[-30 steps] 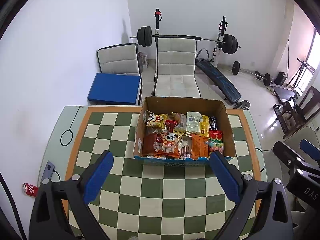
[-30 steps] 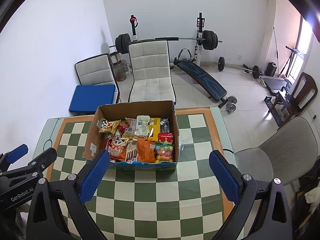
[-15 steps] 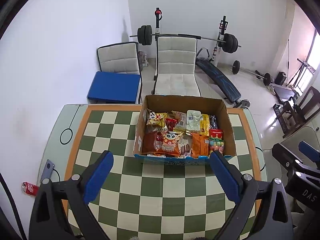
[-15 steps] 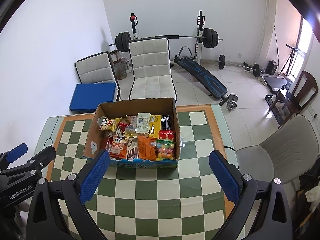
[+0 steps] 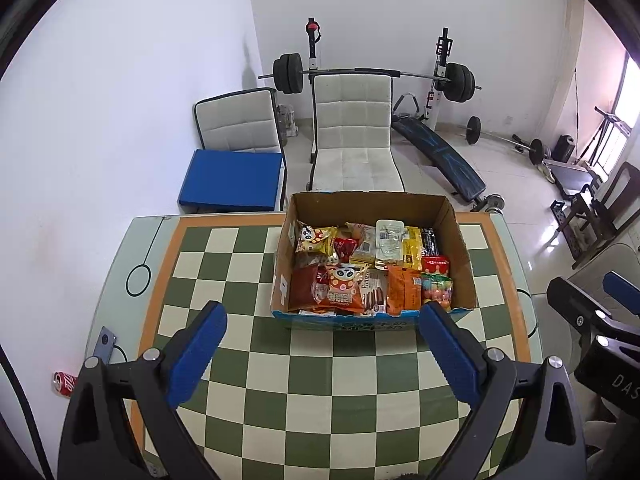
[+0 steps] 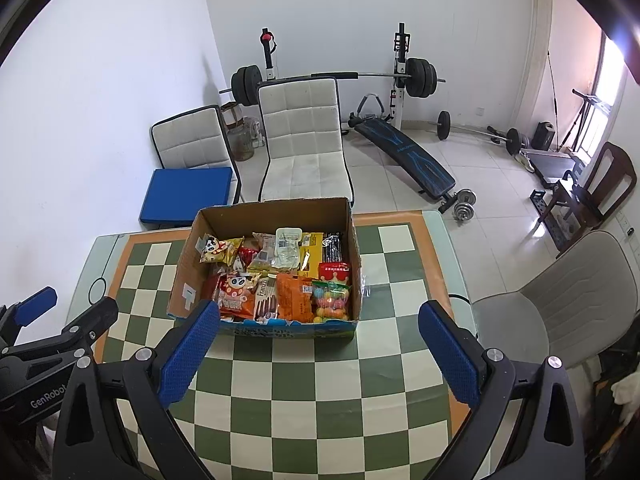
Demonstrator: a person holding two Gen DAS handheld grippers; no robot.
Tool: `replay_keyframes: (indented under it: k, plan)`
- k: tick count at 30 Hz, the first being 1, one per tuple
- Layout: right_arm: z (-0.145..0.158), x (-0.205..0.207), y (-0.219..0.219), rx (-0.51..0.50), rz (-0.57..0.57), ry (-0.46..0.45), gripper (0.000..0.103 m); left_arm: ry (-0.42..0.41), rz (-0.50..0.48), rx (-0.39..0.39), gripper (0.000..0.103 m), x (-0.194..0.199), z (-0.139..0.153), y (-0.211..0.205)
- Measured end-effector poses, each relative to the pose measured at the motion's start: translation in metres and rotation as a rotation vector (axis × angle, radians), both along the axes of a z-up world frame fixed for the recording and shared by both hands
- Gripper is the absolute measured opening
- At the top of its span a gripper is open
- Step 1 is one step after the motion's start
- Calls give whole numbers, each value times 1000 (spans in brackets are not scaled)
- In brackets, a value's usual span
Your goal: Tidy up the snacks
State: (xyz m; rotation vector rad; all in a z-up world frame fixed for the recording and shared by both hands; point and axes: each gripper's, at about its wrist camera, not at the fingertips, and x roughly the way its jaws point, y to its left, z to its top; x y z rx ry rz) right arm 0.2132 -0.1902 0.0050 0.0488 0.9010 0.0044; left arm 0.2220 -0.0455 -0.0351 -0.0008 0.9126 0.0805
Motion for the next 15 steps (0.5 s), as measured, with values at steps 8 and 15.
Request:
replay_keyframes:
  k: [8,15]
  plan:
    - [2,1,-1,-1,-2,-4,101,0,-2,0,99,1,0,0]
    - [4,2,-2,2,-1,-2,101,2,-2,2,99,3,1,-1]
